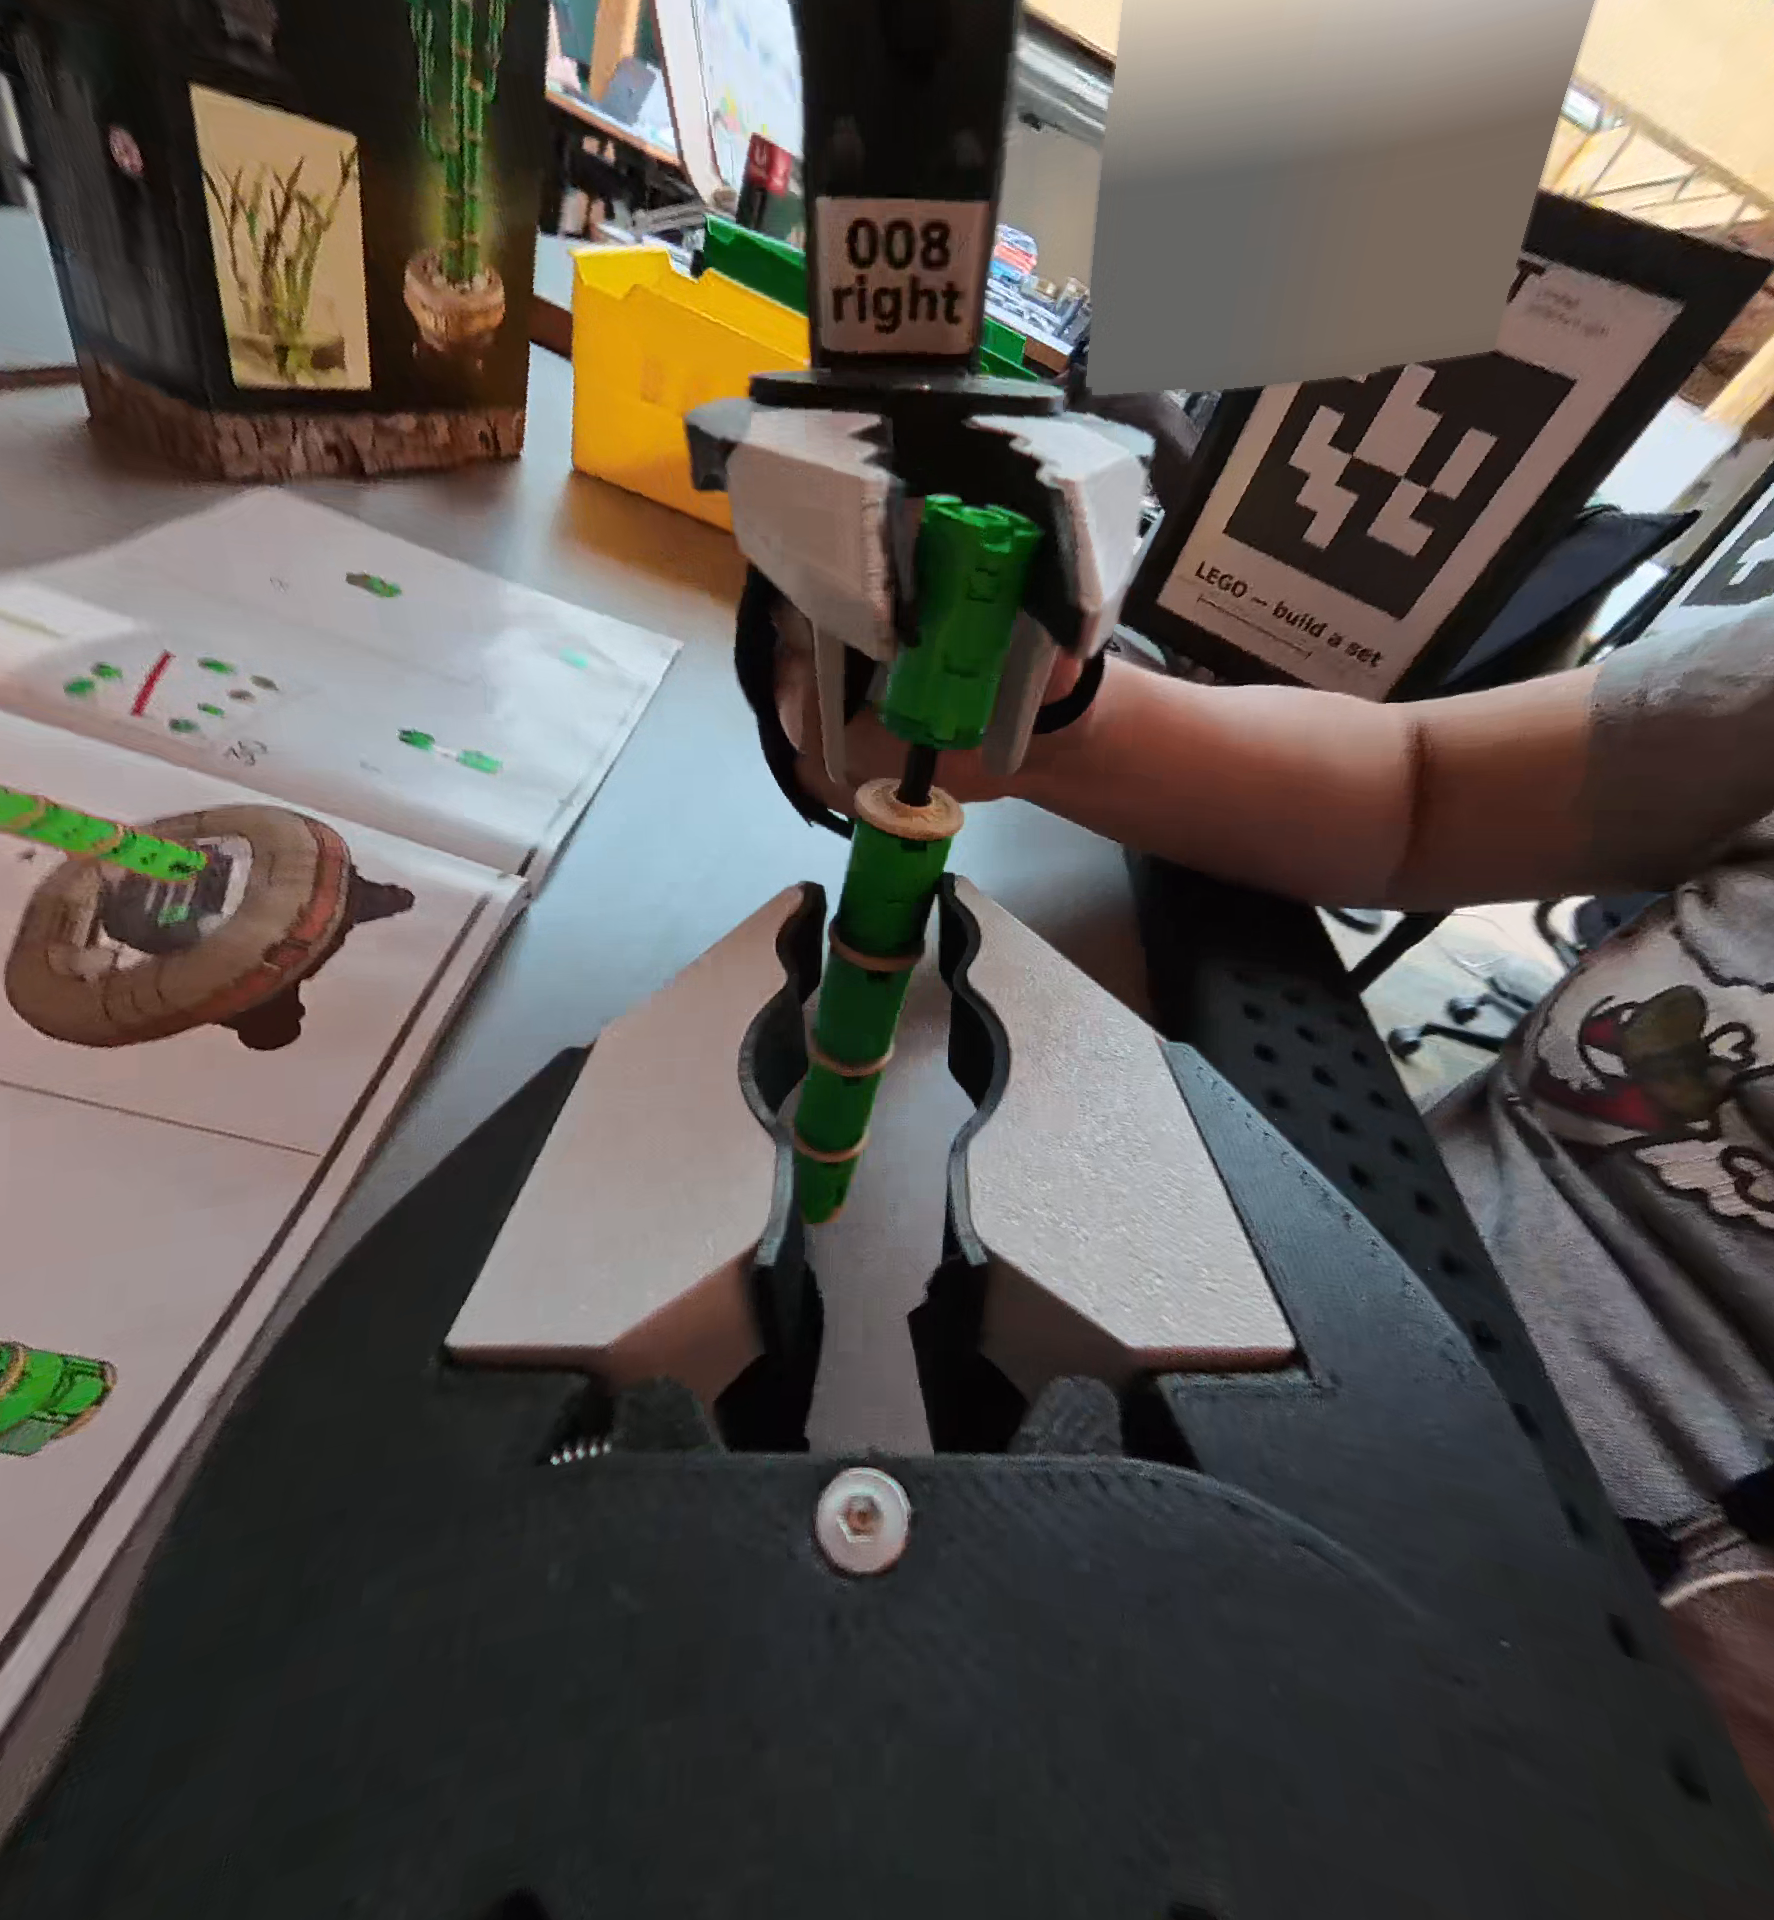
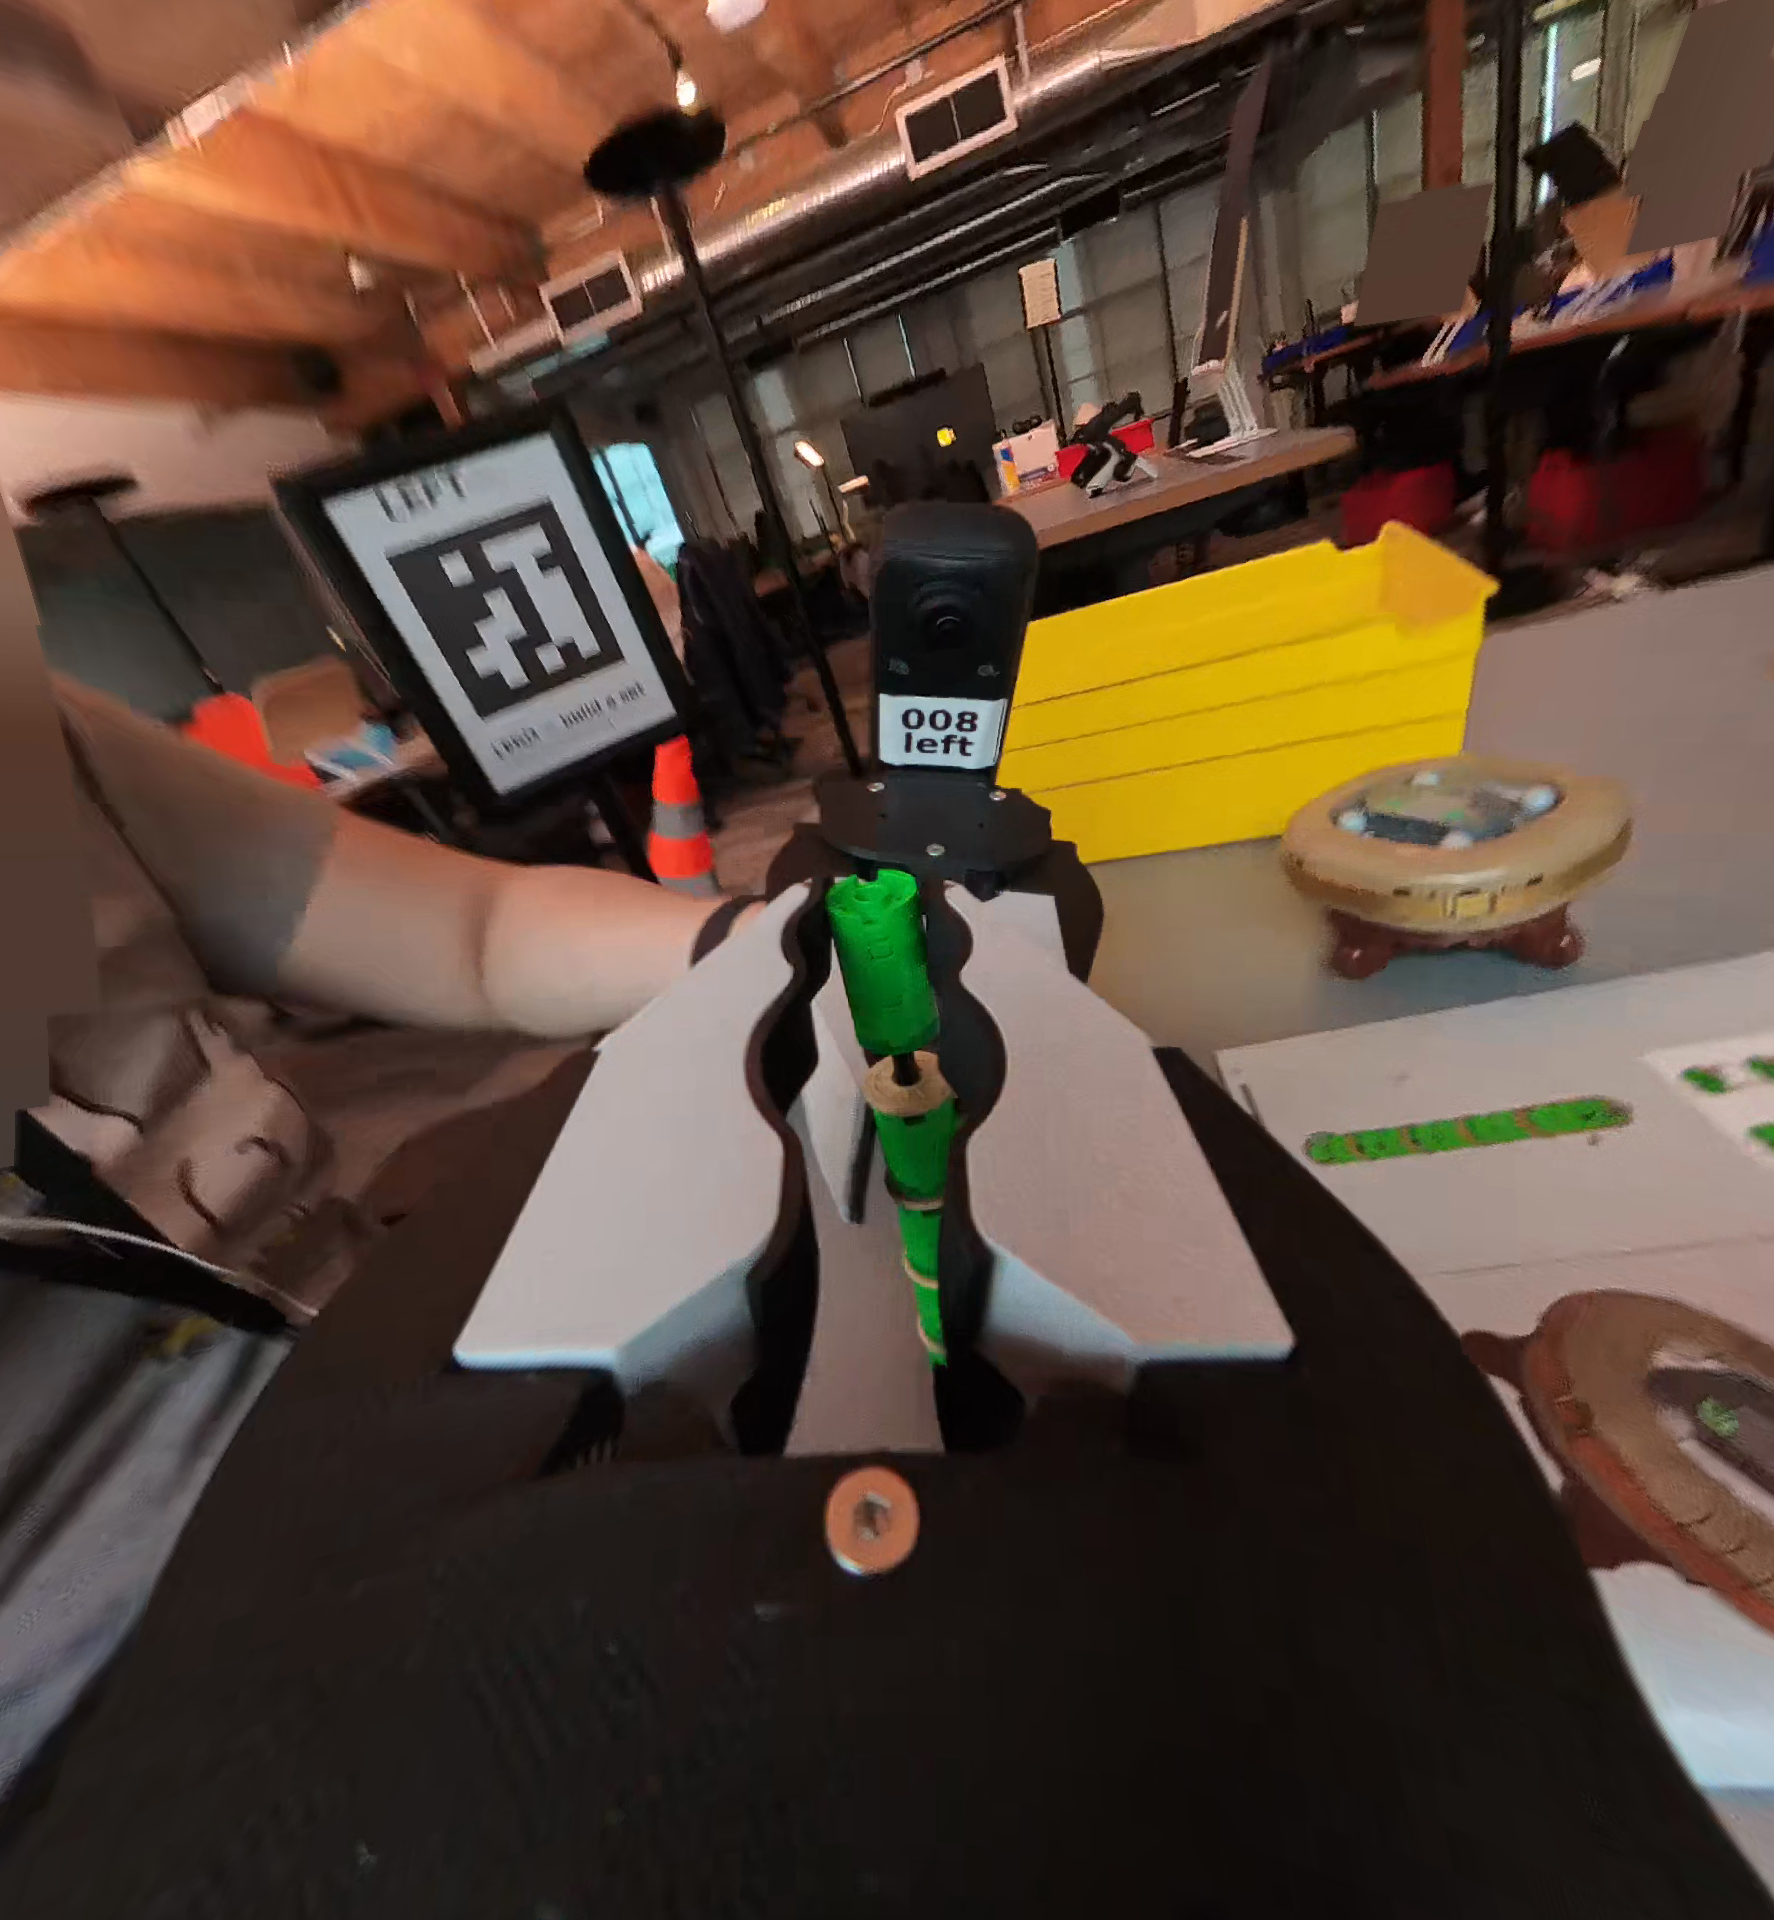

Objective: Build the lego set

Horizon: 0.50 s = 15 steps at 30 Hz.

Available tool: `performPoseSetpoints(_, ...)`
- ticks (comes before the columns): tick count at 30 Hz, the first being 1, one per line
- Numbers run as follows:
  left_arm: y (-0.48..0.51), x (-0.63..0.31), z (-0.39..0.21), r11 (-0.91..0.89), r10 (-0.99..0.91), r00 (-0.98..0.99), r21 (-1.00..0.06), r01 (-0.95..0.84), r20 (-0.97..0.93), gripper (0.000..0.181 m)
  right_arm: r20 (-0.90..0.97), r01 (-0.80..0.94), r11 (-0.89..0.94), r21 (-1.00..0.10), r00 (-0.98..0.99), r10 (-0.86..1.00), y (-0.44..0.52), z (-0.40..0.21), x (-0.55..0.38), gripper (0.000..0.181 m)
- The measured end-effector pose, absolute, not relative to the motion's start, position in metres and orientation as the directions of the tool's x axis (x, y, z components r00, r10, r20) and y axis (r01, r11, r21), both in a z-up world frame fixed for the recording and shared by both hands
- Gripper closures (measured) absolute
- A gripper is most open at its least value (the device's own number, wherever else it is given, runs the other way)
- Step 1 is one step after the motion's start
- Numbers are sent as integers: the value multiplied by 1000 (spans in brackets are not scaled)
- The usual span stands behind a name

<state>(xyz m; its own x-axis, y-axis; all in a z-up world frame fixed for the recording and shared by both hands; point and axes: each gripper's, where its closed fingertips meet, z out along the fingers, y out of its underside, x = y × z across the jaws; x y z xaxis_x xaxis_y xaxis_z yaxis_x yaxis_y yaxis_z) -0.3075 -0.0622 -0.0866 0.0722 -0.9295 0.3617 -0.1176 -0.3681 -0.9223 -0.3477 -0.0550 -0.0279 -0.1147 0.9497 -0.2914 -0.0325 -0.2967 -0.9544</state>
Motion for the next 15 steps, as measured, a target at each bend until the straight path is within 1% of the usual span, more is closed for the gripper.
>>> performPoseSetpoints(1,-63,-307,-83,-341,-939,73,-934,-105,335,155,-220,-24,-224,-974,-104,970,-60,-28,-348,165)
performPoseSetpoints(4,-71,-308,-70,-272,-962,53,-960,-57,270,152,-51,0,-51,-999,-96,994,-73,-30,-349,165)
performPoseSetpoints(6,-75,-309,-63,-217,-975,57,-975,-37,215,148,16,4,16,-1000,-101,995,-78,-33,-349,165)
performPoseSetpoints(9,-81,-307,-56,-109,-991,82,-994,-31,106,146,43,2,44,-999,-134,990,-84,-36,-351,165)
performPoseSetpoints(12,-83,-305,-53,-26,-993,118,-999,-20,23,164,27,-23,24,-999,-158,987,-87,-35,-352,166)
performPoseSetpoints(14,-82,-305,-53,-23,-992,121,-1000,-19,20,164,23,-31,19,-999,-158,987,-87,-34,-351,164)
performPoseSetpoints(15,-82,-305,-53,-38,-993,117,-999,-20,36,165,21,-48,14,-999,-155,988,-86,-31,-350,158)
